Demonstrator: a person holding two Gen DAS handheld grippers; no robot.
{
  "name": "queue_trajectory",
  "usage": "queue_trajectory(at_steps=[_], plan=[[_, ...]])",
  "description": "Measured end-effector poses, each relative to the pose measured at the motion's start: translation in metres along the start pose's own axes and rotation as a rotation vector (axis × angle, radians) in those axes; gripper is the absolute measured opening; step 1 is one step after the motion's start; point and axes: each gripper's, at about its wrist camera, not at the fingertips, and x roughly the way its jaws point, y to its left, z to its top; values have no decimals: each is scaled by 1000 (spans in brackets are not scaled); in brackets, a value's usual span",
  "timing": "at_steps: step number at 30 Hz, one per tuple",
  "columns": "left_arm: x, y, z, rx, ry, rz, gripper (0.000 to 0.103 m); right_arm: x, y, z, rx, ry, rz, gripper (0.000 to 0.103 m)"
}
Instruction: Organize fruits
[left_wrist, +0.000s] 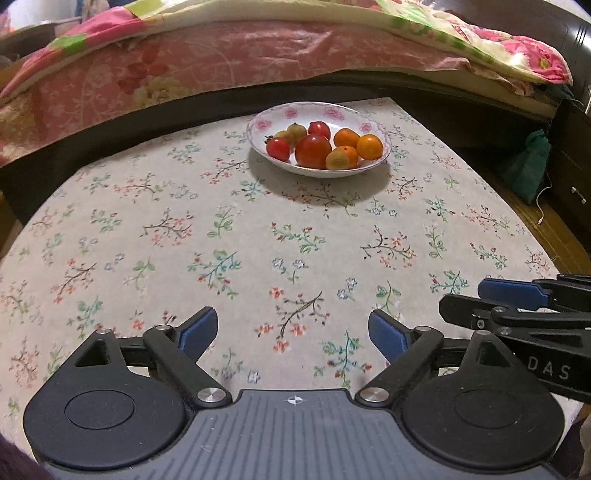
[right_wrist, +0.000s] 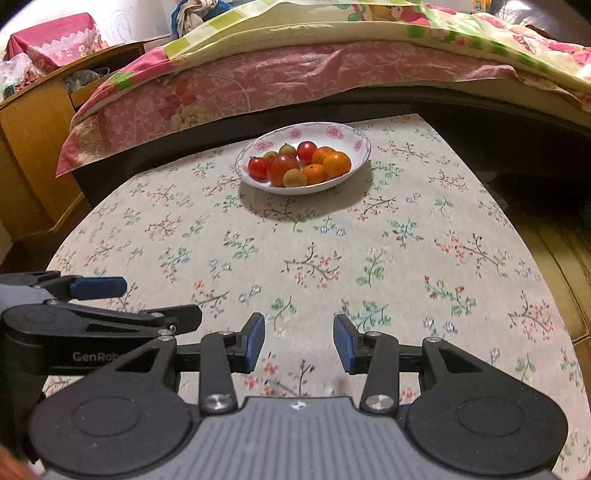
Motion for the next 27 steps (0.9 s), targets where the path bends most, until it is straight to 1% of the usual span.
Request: queue_trajectory(at_steps=[2, 4, 6, 9, 19, 23, 27], plan=[[-5, -1, -2, 4, -8, 24, 95, -2, 1, -3, 4, 4, -1, 41], [-8, -3, -4, 6, -12, 59, 100, -4, 1, -7, 15, 7, 3, 42], [-11, -6, -6, 17, -13, 91, 101, -6, 0, -10, 20, 10, 3, 42], [-16, -8, -8, 34, -23, 112, 101, -8, 1, -13, 24, 10, 4, 42], [-18, -5, -13, 6, 2, 123, 100, -6, 2, -17, 37, 14, 18, 42], [-16, -5, -15, 4, 15, 139, 101, -4, 4, -18, 34, 21, 21, 42], [-17, -6, -15, 18, 8, 158, 102, -3, 3, -19, 40, 19, 27, 42]])
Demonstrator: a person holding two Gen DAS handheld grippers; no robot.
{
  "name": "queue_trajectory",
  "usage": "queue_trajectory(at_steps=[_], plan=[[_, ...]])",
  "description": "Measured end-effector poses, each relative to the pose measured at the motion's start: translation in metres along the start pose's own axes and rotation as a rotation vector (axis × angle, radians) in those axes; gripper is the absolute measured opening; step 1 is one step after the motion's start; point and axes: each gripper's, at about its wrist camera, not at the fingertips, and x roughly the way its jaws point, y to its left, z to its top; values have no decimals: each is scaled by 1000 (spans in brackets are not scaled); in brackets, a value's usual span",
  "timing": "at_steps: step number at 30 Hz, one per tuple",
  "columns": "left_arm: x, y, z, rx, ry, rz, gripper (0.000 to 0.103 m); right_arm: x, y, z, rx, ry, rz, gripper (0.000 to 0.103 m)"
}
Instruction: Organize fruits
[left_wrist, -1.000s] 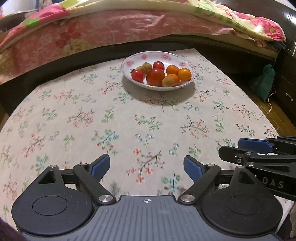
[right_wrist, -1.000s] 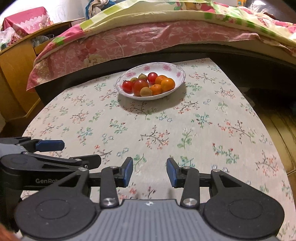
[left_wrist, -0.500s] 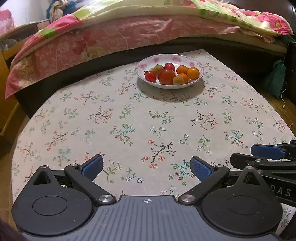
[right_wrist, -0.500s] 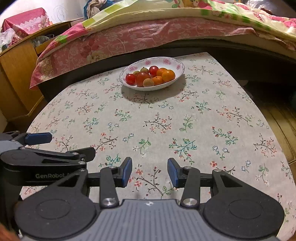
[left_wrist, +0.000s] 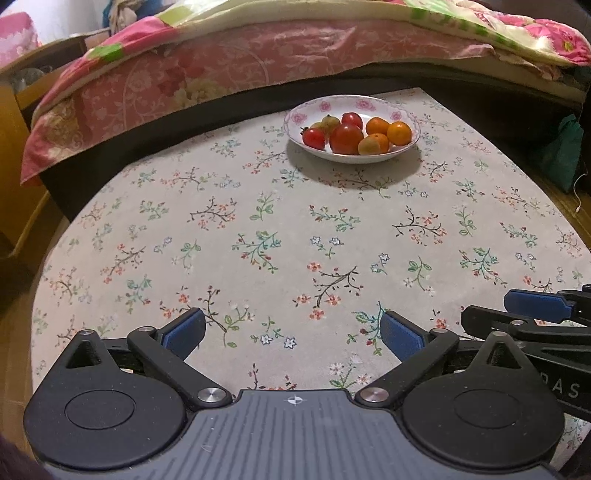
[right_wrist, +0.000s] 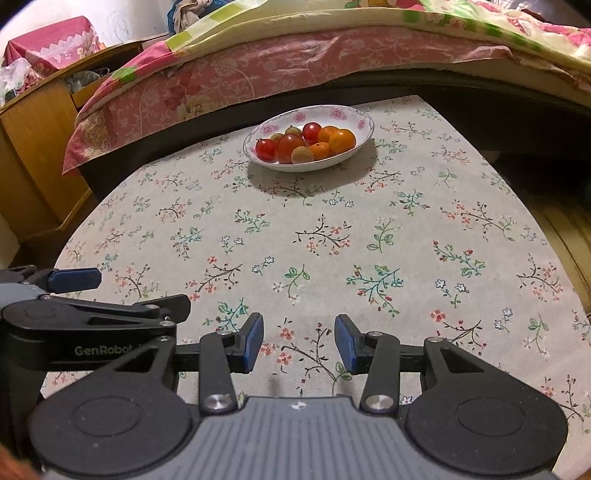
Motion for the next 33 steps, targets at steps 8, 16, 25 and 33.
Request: queue_trajectory(at_steps=[8, 16, 25, 33], plan=[[1, 3, 2, -10, 7, -2, 101, 2, 0, 0, 4, -1, -3, 43], [8, 5, 1, -24, 39, -19, 100, 7, 0, -1, 9, 12, -8, 43], [7, 5, 0, -9, 15, -10, 100, 8, -1, -1, 17, 7, -4, 44], [8, 4, 1, 0, 6, 2, 100, 9, -1, -2, 21, 9, -6, 44]])
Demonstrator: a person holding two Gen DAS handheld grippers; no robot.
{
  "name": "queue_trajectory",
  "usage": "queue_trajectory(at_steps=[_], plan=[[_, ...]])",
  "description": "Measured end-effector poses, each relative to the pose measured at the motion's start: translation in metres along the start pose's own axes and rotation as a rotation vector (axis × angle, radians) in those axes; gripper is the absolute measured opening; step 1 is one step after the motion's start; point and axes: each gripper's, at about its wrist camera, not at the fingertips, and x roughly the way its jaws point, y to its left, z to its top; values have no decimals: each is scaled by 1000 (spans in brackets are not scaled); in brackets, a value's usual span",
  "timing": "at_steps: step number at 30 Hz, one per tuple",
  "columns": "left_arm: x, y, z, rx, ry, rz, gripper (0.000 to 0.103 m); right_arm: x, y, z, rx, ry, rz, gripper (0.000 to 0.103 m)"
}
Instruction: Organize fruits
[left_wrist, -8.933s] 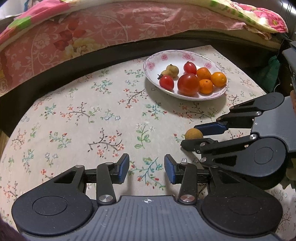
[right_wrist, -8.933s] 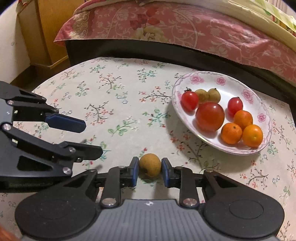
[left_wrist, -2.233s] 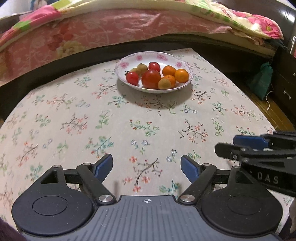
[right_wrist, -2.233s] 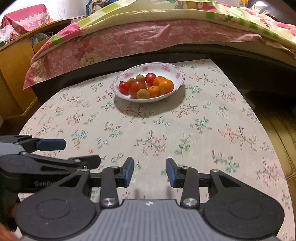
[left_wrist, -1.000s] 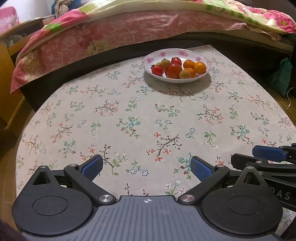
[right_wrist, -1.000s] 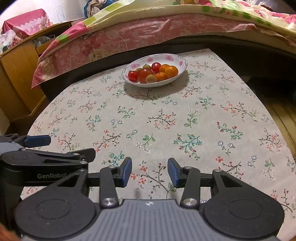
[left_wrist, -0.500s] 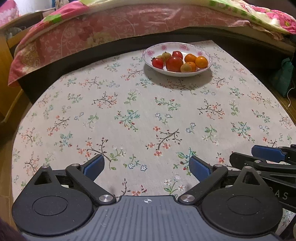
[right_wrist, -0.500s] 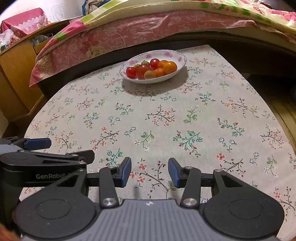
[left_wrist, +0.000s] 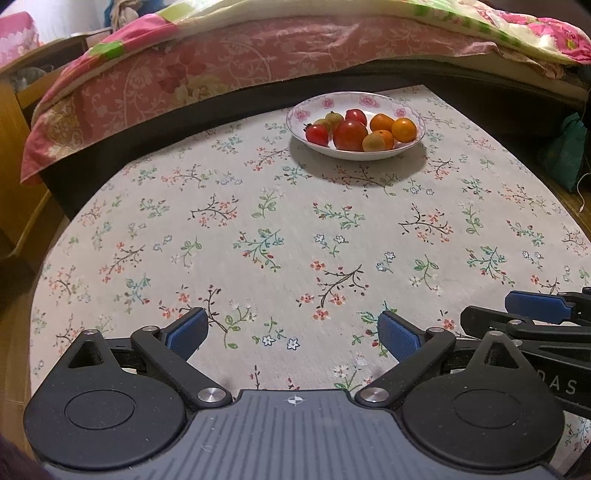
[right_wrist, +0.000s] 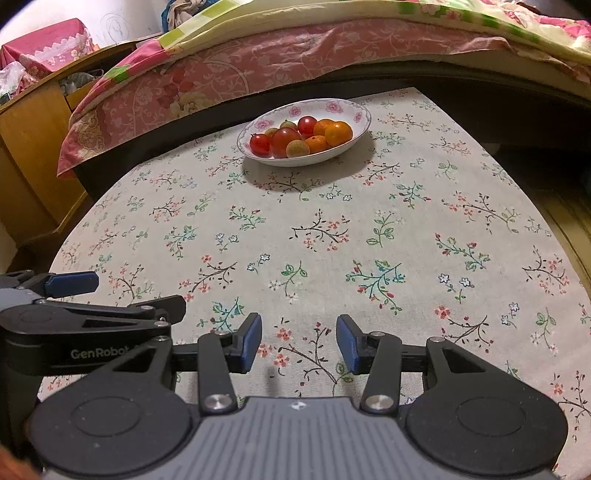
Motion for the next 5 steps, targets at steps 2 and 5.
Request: queue_trajectory(at_steps=[2, 5], plan=[[0, 0, 0, 1, 0, 0, 100, 0, 0, 0, 0, 1, 1, 44], [0, 0, 0, 5, -2, 3, 100, 0, 0, 0, 1, 1, 1, 44]])
